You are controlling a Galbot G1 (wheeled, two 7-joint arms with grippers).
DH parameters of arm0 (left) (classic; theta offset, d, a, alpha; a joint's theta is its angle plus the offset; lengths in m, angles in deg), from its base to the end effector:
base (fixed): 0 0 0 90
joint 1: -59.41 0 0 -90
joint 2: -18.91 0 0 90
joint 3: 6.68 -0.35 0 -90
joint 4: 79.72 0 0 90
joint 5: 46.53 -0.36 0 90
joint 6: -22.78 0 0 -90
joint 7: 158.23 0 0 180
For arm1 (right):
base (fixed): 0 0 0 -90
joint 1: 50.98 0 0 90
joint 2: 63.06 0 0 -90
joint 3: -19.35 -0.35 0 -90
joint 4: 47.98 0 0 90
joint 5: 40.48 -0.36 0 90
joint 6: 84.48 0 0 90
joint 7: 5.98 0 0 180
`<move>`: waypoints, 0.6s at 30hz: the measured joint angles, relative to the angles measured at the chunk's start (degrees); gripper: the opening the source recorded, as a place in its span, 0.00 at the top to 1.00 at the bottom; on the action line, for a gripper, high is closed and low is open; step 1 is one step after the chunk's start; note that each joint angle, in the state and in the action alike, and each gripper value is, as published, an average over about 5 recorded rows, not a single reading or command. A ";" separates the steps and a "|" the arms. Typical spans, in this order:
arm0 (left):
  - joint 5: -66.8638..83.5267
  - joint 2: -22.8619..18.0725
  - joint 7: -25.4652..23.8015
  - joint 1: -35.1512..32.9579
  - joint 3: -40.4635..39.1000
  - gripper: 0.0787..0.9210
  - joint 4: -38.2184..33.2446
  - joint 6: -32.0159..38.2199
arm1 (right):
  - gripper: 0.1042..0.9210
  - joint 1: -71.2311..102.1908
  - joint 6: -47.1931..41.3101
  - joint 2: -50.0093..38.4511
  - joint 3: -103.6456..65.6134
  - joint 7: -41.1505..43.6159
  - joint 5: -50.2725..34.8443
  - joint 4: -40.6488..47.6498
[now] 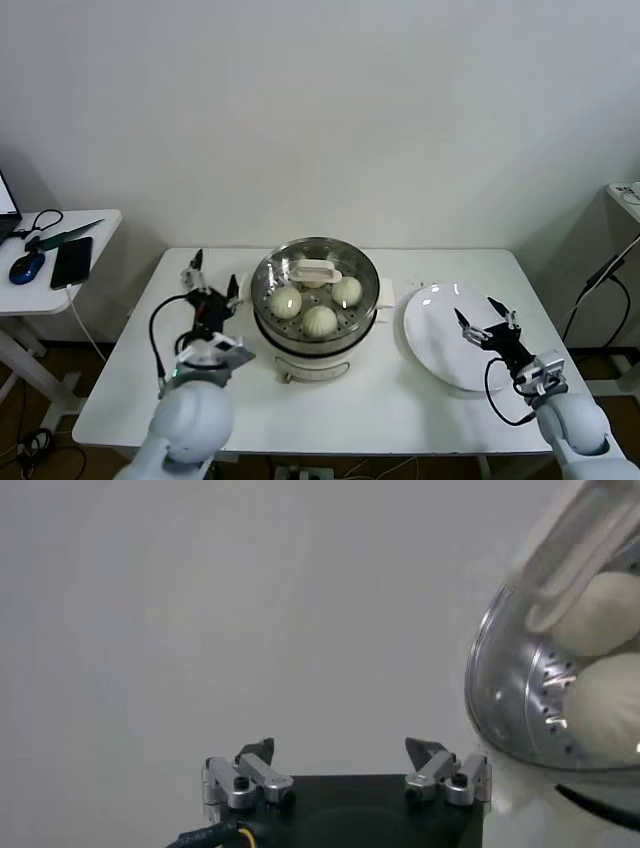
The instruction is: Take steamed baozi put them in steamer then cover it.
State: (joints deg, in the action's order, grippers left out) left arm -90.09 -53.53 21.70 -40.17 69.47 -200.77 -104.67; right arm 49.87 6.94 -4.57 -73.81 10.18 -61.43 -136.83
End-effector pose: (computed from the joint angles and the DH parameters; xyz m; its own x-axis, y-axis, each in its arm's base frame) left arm 0.2655 -0.0208 -0.2263 -0.9823 -0.1704 0.0778 -0.0348 0.5740 0.8181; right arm 0.2976 -0.2036 -0.3566 -0.9544 -0.2223 0.1993 -0.2523 0.9574 -0.1402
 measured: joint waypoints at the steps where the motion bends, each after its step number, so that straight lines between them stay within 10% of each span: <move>1: 2.80 -0.35 0.50 -0.90 1.77 0.12 0.04 1.61 | 0.12 0.20 -0.01 0.13 -0.11 -0.01 -0.02 -0.24; 18: 40.23 -6.58 2.01 -16.44 20.03 0.12 5.46 27.28 | 0.12 4.43 1.83 2.32 -2.29 0.11 -0.41 -3.13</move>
State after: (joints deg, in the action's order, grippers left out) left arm -49.87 -60.11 23.71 -56.61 89.50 -195.31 -77.39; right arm 54.30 8.76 -2.24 -76.10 10.29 -61.84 -139.96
